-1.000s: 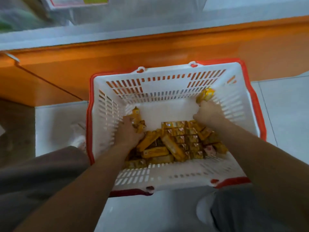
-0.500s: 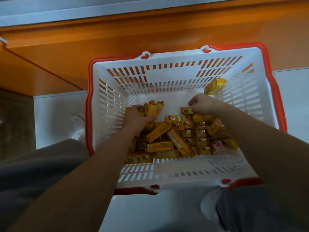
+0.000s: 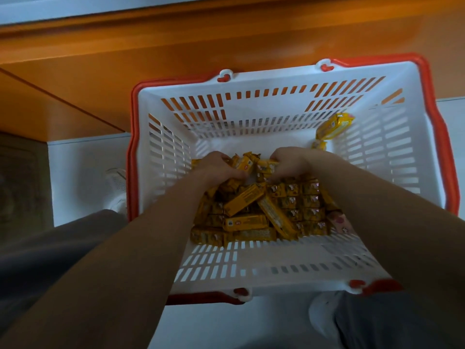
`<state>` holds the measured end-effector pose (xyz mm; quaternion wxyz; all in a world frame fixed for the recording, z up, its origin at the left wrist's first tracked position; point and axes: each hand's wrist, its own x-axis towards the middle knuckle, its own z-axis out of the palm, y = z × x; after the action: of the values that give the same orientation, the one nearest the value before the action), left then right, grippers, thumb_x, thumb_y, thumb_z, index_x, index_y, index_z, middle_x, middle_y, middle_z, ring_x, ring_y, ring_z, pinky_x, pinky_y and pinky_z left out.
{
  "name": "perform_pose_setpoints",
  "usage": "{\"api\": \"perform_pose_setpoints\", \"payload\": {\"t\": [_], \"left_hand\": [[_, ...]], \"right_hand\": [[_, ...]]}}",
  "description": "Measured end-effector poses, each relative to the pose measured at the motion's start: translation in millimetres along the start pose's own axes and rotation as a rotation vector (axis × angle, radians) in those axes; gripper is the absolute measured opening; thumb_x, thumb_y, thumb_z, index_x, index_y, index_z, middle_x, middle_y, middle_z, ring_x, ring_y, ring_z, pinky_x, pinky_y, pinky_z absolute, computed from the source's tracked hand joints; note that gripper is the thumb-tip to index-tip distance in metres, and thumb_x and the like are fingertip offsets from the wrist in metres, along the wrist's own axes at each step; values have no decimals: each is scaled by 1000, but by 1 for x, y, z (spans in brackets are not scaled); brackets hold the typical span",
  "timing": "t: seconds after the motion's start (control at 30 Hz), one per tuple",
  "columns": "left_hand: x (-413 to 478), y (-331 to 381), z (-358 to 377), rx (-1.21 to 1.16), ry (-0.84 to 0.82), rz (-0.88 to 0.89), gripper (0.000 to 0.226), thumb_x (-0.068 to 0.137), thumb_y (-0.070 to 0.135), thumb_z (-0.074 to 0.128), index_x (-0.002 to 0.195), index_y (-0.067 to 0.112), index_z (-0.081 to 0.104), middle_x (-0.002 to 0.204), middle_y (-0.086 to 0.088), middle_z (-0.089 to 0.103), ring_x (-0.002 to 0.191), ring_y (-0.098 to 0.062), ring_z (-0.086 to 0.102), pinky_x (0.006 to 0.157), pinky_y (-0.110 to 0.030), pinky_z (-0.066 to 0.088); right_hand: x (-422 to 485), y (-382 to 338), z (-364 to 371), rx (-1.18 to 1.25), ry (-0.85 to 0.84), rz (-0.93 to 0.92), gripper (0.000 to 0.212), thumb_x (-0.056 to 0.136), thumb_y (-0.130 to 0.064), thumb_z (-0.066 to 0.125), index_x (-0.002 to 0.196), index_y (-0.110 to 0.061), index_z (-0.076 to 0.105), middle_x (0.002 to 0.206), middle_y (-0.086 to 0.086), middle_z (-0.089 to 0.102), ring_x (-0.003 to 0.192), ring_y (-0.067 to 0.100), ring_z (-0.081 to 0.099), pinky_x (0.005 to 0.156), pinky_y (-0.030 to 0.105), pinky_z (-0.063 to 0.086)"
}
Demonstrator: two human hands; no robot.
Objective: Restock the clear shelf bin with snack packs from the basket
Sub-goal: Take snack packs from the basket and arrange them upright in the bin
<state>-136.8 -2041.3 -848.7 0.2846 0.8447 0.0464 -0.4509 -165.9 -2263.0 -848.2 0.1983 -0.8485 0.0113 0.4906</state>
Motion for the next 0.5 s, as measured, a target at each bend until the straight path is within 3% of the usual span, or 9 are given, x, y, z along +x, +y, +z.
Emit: {"api": "perform_pose_setpoints", "payload": {"t": [0.13, 0.27, 0.3, 0.4, 0.5], "left_hand": [[-1, 0, -1, -137, 57, 12, 88, 71, 50, 89, 143, 18, 50, 125, -2, 54, 85, -10, 54, 60, -22, 41], [-8, 10, -5, -316, 151, 5, 85, 73, 45, 90, 142, 21, 46, 118, 2, 54, 99, -20, 61, 75, -33, 56], [-10, 13, -6, -331, 165, 19, 84, 73, 44, 90, 142, 21, 47, 118, 2, 54, 103, -22, 63, 78, -35, 57], [-25, 25, -11, -402, 163, 66, 82, 74, 44, 89, 141, 20, 50, 119, 2, 56, 96, -17, 64, 68, -28, 54], [-53, 40, -19, -535, 103, 78, 89, 64, 45, 92, 139, 21, 51, 126, -8, 65, 99, -26, 71, 83, -46, 61]], "right_hand": [[-8, 13, -2, 225, 194, 58, 36, 76, -45, 79, 94, -17, 65, 91, 2, 69, 79, 16, 65, 67, 33, 56], [-20, 6, 8, 695, 459, 86, 31, 79, -49, 77, 91, -23, 64, 84, -4, 71, 74, 10, 69, 55, 23, 50], [-24, 0, 9, 787, 464, 62, 29, 80, -48, 77, 91, -24, 64, 85, -4, 72, 74, 10, 70, 55, 22, 51], [-42, -19, 12, 1125, 380, -76, 27, 85, -39, 76, 101, -20, 69, 95, 3, 77, 83, 17, 75, 64, 32, 60], [-66, -38, 8, 1358, 311, -164, 31, 88, -31, 74, 113, -15, 68, 103, 8, 76, 93, 27, 74, 71, 39, 60]]}}
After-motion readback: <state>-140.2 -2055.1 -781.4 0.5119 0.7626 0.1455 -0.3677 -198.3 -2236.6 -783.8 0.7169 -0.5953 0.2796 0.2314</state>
